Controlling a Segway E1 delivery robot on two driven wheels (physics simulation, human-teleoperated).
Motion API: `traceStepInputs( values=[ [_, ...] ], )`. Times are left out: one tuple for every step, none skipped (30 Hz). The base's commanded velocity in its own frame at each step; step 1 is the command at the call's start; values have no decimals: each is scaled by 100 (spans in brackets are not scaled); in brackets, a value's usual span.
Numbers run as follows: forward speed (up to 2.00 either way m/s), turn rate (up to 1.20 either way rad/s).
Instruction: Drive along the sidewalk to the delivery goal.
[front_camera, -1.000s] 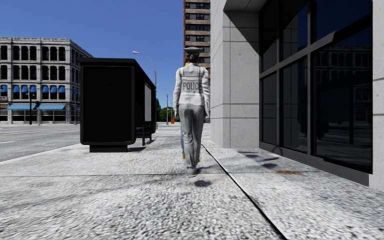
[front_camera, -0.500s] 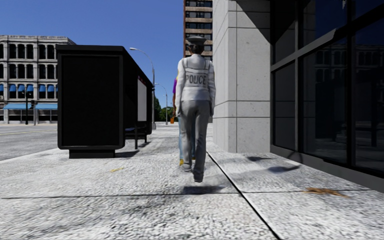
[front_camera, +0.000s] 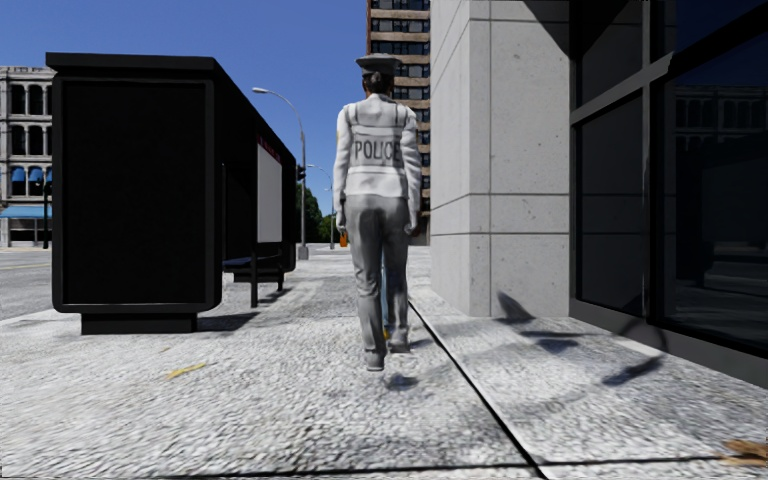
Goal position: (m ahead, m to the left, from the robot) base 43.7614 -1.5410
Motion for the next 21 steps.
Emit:
traceStepInputs(
  values=[
    [141,0],
    [141,0],
    [141,0],
    [141,0],
    [141,0],
    [141,0],
    [141,0],
    [141,0],
    [140,0],
    [135,0],
    [135,0],
    [125,0],
    [121,0],
    [120,0],
    [120,0],
    [120,0],
    [119,0],
    [119,0],
    [119,0],
    [119,0],
    [119,0]
  ],
)
